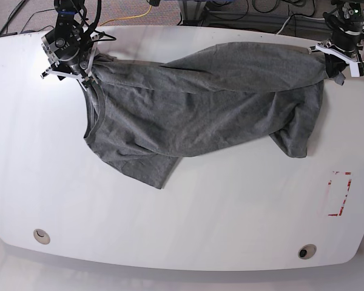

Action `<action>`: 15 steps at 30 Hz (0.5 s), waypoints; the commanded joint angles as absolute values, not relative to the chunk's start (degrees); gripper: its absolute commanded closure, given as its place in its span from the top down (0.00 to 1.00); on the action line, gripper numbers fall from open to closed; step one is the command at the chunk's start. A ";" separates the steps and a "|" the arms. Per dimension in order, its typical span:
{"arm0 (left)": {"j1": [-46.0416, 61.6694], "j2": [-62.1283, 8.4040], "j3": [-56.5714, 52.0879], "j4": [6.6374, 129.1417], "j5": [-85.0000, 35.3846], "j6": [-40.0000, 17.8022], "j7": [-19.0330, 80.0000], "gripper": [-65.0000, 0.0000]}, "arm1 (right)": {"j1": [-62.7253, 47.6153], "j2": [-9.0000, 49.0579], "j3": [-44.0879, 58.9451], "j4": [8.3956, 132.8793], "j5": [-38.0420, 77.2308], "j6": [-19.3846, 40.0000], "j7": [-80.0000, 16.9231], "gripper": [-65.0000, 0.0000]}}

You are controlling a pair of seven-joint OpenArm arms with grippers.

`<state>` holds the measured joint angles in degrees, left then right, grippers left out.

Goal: Layout the t-shirt on the table in an organized manner, then fold the t-shirt properly
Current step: 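Lay the shirt down spread out, holding its ends apart with both grippers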

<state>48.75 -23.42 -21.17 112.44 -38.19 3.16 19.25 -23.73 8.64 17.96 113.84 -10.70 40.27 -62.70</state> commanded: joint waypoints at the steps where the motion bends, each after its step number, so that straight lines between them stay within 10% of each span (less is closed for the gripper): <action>1: 49.01 -24.13 -21.58 113.36 -38.11 3.21 21.76 0.01 | -23.60 9.27 18.33 114.86 -10.86 40.00 -62.11 0.65; 7: 46.90 -24.31 -21.58 113.36 -38.11 3.21 27.03 0.01 | -23.16 9.27 18.51 114.95 -10.86 40.00 -61.76 0.87; 15: 45.32 -24.31 -21.49 113.36 -38.29 3.21 31.78 0.01 | -21.05 9.27 21.05 115.56 -10.86 40.00 -58.68 0.91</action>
